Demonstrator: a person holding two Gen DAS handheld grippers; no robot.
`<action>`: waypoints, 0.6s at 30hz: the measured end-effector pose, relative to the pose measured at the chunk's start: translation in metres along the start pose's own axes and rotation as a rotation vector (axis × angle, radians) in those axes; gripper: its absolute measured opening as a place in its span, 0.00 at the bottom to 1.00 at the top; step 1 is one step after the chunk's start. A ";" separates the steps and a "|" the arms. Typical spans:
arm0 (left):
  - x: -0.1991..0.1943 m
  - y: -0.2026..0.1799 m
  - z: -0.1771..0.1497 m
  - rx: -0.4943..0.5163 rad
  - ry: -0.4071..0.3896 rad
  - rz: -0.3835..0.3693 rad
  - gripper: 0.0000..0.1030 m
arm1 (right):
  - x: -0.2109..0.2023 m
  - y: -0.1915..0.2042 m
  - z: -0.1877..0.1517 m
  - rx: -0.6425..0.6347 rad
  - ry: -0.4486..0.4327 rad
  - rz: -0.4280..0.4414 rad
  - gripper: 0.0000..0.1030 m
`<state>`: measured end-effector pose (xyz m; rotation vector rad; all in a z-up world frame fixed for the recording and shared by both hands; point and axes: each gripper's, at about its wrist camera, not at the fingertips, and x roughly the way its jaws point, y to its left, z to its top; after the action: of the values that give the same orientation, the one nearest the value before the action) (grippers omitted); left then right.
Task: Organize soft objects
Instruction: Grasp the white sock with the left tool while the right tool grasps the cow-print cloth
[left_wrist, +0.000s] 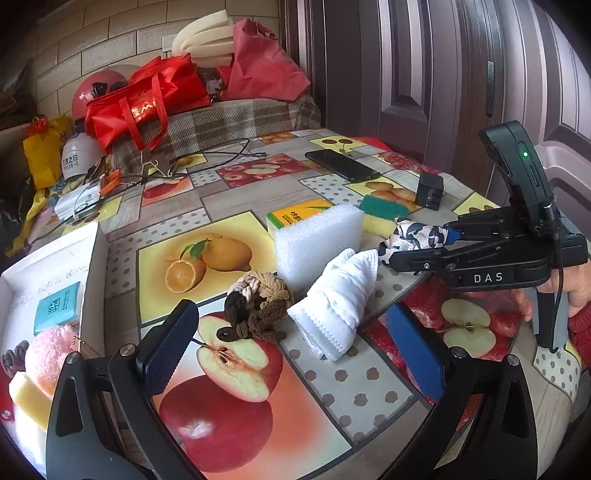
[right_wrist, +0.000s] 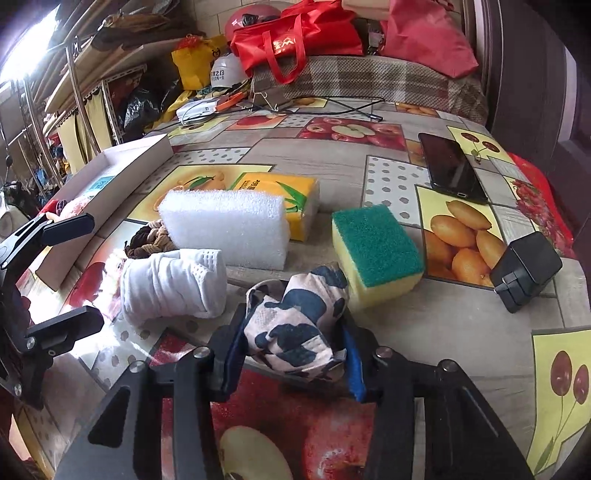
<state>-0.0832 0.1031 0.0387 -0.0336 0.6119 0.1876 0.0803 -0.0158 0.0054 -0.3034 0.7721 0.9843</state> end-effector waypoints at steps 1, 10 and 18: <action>-0.001 0.001 0.000 -0.008 -0.006 -0.004 1.00 | -0.007 -0.006 -0.001 0.021 -0.030 -0.005 0.42; 0.021 -0.024 0.002 0.110 0.097 -0.073 0.94 | -0.033 -0.041 -0.007 0.177 -0.154 -0.003 0.41; 0.062 -0.049 0.018 0.179 0.182 -0.045 0.47 | -0.032 -0.049 -0.009 0.220 -0.149 0.044 0.41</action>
<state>-0.0143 0.0665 0.0168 0.1092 0.8071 0.0865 0.1072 -0.0673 0.0168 -0.0218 0.7451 0.9423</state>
